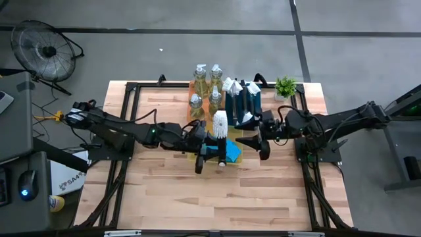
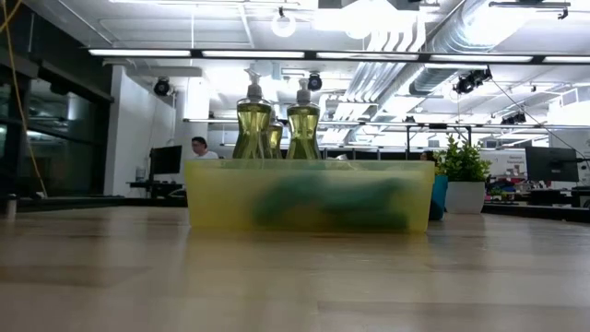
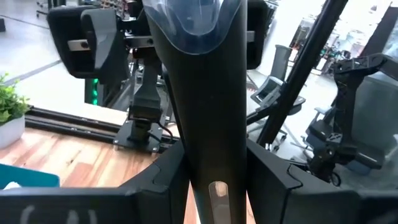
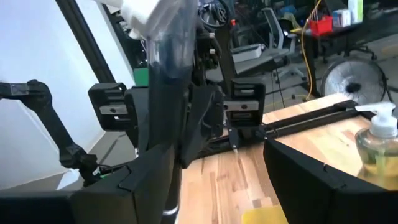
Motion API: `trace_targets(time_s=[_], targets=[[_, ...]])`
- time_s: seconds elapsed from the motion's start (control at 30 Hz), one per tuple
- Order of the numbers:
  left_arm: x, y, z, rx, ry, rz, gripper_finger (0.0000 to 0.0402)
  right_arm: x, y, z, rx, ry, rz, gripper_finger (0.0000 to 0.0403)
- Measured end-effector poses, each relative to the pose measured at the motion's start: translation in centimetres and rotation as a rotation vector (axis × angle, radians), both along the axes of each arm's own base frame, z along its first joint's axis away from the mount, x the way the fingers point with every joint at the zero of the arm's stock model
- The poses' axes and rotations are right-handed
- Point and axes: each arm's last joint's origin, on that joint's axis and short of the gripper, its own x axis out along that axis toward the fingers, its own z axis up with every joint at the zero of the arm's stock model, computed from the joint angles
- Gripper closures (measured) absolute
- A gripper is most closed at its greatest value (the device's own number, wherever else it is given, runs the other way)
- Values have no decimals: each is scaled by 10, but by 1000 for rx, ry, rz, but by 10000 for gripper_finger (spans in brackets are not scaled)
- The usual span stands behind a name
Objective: Pick & Place Kitchen Sink Supplies
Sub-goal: Put the dish brush into the blue bin
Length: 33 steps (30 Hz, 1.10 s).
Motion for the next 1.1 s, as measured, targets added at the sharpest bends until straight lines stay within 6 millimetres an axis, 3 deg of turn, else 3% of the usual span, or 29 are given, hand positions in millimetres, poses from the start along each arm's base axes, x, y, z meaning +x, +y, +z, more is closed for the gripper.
trace_targets(time_s=[0.47,0.87,1.1], targets=[[1,3,-1,33,9,-4,278,13,1,1,-104,-80,10,157],[1,3,-4,36,34,-3,278,29,6,-1,-86,-179,78,73],[1,3,-4,36,35,-3,278,36,6,-2,-79,-216,65,65]])
